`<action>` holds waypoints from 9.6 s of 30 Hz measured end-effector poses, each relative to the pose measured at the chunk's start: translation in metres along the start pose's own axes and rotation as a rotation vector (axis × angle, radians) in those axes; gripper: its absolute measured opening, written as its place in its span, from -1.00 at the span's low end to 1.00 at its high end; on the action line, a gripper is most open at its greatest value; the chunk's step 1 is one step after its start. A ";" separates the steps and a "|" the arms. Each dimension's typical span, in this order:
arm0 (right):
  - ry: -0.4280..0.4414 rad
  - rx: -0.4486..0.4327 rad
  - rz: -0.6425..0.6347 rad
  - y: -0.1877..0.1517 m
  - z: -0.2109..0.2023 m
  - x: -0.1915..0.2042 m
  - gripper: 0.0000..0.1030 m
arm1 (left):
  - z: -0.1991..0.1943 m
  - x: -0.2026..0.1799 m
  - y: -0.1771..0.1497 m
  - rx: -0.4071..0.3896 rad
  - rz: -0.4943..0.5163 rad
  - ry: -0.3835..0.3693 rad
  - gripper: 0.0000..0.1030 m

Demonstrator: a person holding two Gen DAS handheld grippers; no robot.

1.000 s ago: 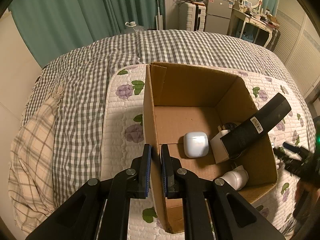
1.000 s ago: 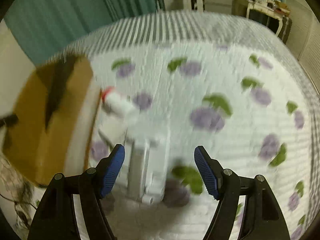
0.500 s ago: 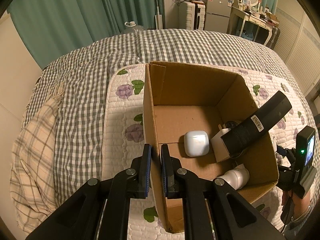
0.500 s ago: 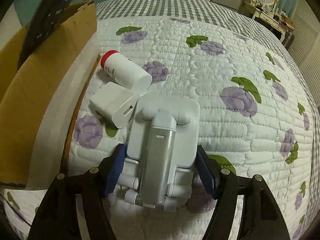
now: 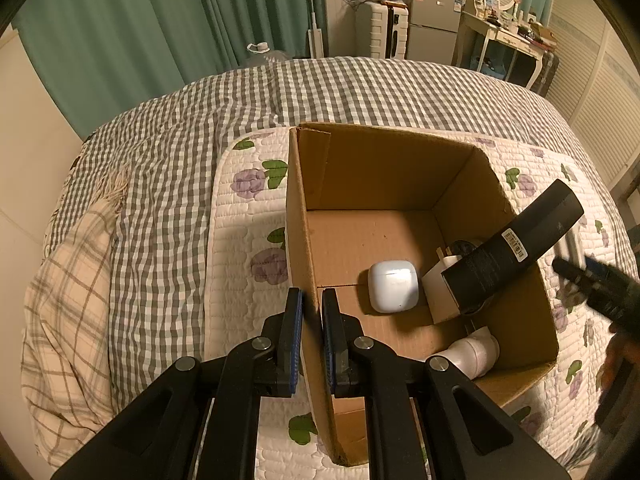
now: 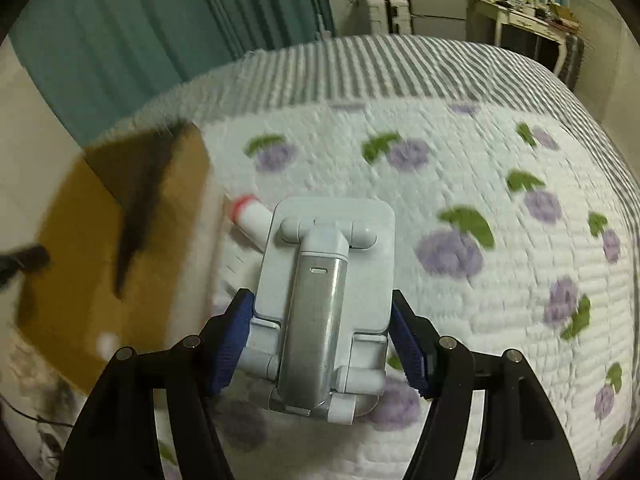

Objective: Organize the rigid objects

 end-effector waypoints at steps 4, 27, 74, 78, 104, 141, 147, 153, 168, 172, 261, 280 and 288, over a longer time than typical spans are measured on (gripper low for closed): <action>0.074 -0.028 -0.024 0.023 -0.012 0.028 0.29 | 0.000 0.000 0.000 0.000 0.001 0.001 -0.83; 0.198 0.039 -0.396 0.011 0.031 0.184 -0.10 | 0.004 0.001 -0.001 0.000 -0.007 -0.021 -0.82; 0.137 0.159 -0.493 0.015 0.106 0.060 -0.18 | 0.009 0.002 0.006 0.115 -0.034 0.000 -0.82; 0.087 0.147 -0.567 0.024 0.097 0.059 -0.27 | 0.010 0.001 0.007 0.121 -0.044 -0.001 -0.82; 0.278 -0.004 -0.668 0.071 -0.008 0.183 -0.30 | 0.003 0.001 0.009 0.099 -0.094 0.022 -0.82; 0.142 -0.158 -0.662 0.106 -0.019 0.158 0.58 | 0.003 0.000 0.008 0.092 -0.101 0.027 -0.82; 0.113 -0.212 -0.657 0.119 -0.053 0.105 0.72 | 0.001 0.000 0.009 0.090 -0.097 0.035 -0.82; 0.097 -0.086 -0.665 0.082 -0.022 0.058 0.72 | 0.001 -0.001 0.009 0.088 -0.102 0.042 -0.82; 0.176 0.158 -0.736 -0.008 0.064 0.056 0.34 | 0.001 -0.001 0.009 0.090 -0.113 0.040 -0.82; 0.177 0.197 -0.722 -0.017 0.076 0.057 0.27 | 0.001 0.000 0.009 0.090 -0.114 0.040 -0.82; 0.194 -0.030 -0.696 0.043 0.025 0.202 0.49 | 0.004 0.003 0.005 0.093 -0.150 0.025 -0.82; 0.000 -0.201 -0.574 0.075 -0.068 0.096 0.79 | -0.049 0.005 0.026 0.015 -0.222 0.083 -0.41; -0.040 -0.270 -0.502 0.082 -0.130 0.060 0.79 | -0.132 -0.051 0.051 -0.200 -0.094 0.076 0.60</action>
Point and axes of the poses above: each gripper's, at about its wrist camera, not at the fingertips, and z roughly the way its jaws point, x to its left, y to its top, the point moved 6 cm from there along z, roughly the way its jaws point, and after that the axes turned 9 degrees about -x, right-handed, at the moved point
